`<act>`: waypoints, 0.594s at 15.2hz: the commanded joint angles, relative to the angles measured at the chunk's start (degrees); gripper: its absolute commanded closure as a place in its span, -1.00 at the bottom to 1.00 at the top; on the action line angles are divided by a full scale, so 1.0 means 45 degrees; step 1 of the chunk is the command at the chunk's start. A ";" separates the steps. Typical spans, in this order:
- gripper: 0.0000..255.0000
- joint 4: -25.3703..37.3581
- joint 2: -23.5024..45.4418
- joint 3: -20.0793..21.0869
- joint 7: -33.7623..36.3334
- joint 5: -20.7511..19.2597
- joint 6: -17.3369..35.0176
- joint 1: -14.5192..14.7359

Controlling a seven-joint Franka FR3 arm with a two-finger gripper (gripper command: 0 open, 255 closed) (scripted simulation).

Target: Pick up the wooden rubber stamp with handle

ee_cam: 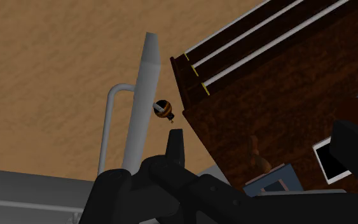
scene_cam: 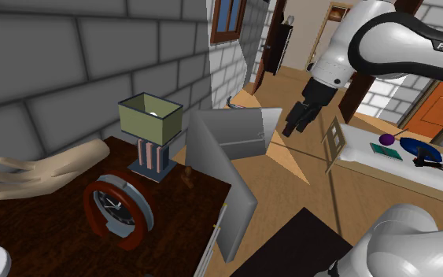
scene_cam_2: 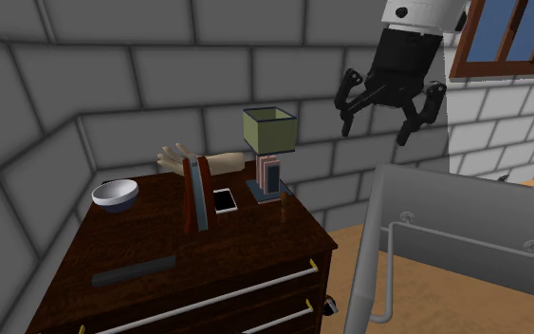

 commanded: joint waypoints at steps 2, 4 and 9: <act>-1.00 -0.0094 0.0278 0.0178 0.0174 0.0056 0.0389 0.0043; -1.00 -0.0226 0.0886 0.0529 0.0521 0.0152 0.1162 0.0124; -1.00 -0.0232 0.2674 0.1373 0.1411 0.0264 0.3020 0.0285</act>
